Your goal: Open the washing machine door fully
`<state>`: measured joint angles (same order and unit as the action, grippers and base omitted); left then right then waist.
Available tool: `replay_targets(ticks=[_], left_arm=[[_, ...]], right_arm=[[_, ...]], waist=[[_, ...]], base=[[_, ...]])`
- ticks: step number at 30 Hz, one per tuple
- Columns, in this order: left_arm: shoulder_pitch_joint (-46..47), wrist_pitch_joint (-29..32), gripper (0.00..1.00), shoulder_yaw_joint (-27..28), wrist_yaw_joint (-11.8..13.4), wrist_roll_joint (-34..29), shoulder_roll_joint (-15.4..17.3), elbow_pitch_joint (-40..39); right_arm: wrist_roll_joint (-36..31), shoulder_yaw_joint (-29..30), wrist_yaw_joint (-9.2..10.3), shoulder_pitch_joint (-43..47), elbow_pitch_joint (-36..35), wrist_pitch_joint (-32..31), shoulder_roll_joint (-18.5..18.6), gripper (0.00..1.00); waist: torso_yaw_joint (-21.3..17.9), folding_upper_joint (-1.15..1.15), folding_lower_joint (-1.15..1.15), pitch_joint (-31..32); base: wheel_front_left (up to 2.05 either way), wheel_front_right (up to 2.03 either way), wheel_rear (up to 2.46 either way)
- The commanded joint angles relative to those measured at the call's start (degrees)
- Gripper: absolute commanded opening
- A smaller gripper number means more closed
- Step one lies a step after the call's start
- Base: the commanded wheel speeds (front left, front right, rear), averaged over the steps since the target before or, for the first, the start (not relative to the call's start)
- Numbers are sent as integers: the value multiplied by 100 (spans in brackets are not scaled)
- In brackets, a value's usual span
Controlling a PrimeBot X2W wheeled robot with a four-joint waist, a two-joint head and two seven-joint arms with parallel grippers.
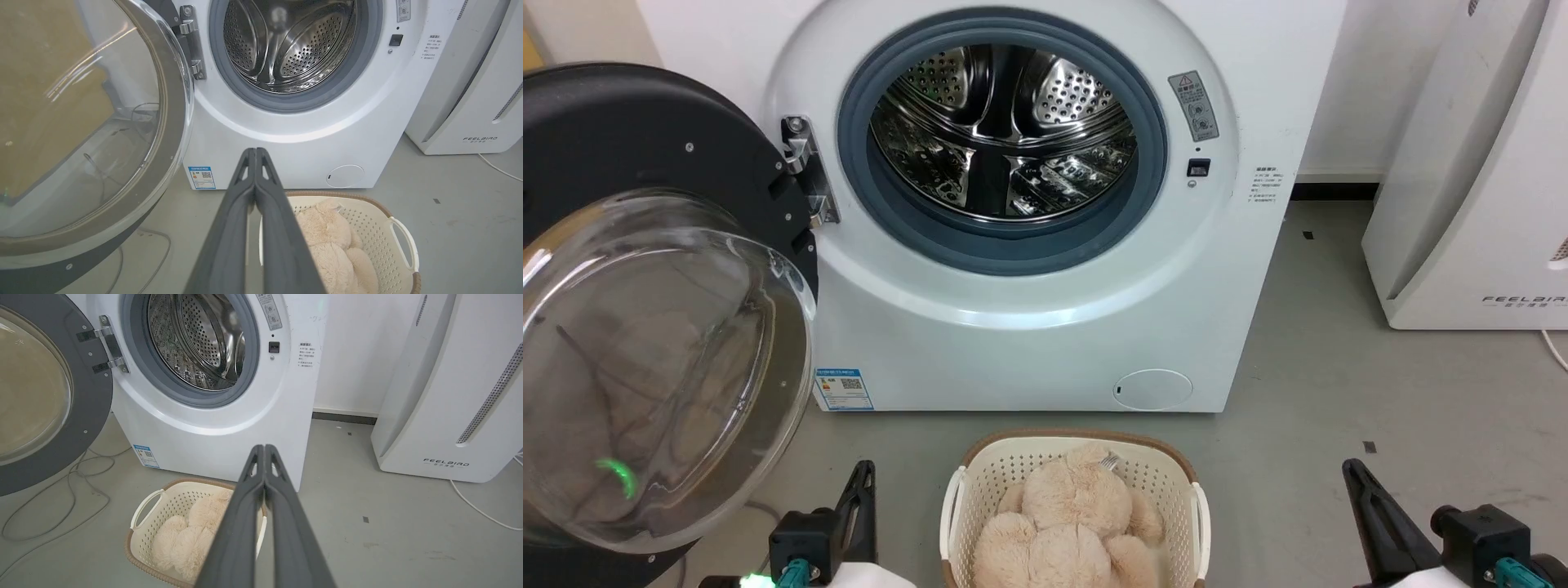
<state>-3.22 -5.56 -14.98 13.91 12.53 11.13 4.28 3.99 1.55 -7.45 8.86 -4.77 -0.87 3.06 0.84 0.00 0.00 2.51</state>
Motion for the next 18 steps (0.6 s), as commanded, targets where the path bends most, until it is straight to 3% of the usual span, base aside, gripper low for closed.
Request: replay_targets(ticks=[1,18], left_arm=[[75,13,0,56,-46,-70,-43,-25],[120,112,0,317,-290,-285,-185,-98]], right_arm=[[-48,-8,-1,-119,15,22,-5,0],[-112,-35,-1,-258,99,34,-7,0]], waist=[[-1,0,0,-2],[-16,0,0,-47]], base=[[0,0,0],[0,0,0]])
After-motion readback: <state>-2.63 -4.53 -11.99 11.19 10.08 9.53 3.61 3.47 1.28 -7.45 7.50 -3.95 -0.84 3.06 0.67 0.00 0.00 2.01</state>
